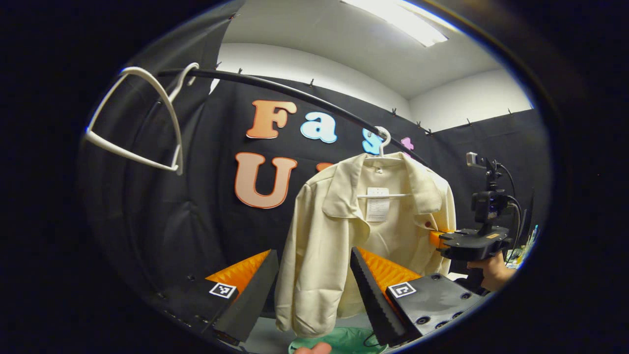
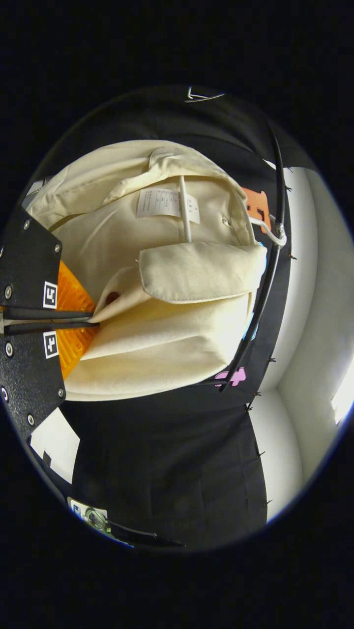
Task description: Grasp the clothes on the hanger with both hands and then place them into the laundry hamper below.
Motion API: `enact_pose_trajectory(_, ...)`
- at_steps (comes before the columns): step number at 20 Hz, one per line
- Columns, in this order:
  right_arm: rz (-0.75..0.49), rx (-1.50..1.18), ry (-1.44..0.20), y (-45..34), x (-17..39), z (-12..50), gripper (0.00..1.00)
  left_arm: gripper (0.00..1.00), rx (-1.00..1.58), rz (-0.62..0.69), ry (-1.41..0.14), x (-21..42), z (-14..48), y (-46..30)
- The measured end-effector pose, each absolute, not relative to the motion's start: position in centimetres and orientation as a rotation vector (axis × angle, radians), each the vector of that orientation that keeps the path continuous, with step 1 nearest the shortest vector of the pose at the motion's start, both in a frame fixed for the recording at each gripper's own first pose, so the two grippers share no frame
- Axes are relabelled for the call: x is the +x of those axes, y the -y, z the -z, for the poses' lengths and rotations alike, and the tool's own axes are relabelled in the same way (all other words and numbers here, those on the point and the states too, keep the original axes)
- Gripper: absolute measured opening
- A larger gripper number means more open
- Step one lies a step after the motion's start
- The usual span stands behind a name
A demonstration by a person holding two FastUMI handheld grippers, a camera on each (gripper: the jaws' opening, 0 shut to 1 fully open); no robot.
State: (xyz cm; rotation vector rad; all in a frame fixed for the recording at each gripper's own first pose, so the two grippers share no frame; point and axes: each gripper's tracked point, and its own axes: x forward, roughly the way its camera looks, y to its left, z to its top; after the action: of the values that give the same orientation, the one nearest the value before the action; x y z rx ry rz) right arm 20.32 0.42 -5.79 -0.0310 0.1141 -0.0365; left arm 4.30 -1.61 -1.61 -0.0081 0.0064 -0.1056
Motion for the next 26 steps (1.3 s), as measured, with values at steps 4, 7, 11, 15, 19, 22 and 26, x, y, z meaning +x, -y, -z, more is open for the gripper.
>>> enact_pose_trajectory(4,0.010,-0.033,-0.067,-0.3,17.1,3.1,0.01,0.96,0.028,0.167,0.041,9.4,2.1,5.6)
enact_pose_trajectory(7,-0.003,-0.029,-0.040,-0.1,15.6,1.5,0.01,0.97,0.076,0.171,0.063,14.0,3.4,7.8)
enact_pose_trajectory(11,-0.030,-0.011,-0.054,-0.1,15.0,1.3,0.00,0.96,0.232,0.106,0.055,18.6,8.0,9.2)
enact_pose_trajectory(15,-0.046,-0.023,-0.059,0.1,14.9,1.2,0.00,0.96,0.346,0.055,0.038,21.2,11.9,9.3)
enact_pose_trajectory(19,-0.047,-0.005,-0.063,0.3,15.2,1.1,0.01,0.97,0.422,-0.082,0.080,23.3,11.8,5.6)
enact_pose_trajectory(22,-0.047,-0.007,-0.060,0.3,15.4,0.9,0.01,0.78,0.443,-0.133,0.081,24.4,11.6,2.9)
enact_pose_trajectory(26,-0.050,-0.011,-0.051,0.2,15.2,0.4,0.01,0.12,0.363,-0.101,0.060,23.7,10.4,1.5)
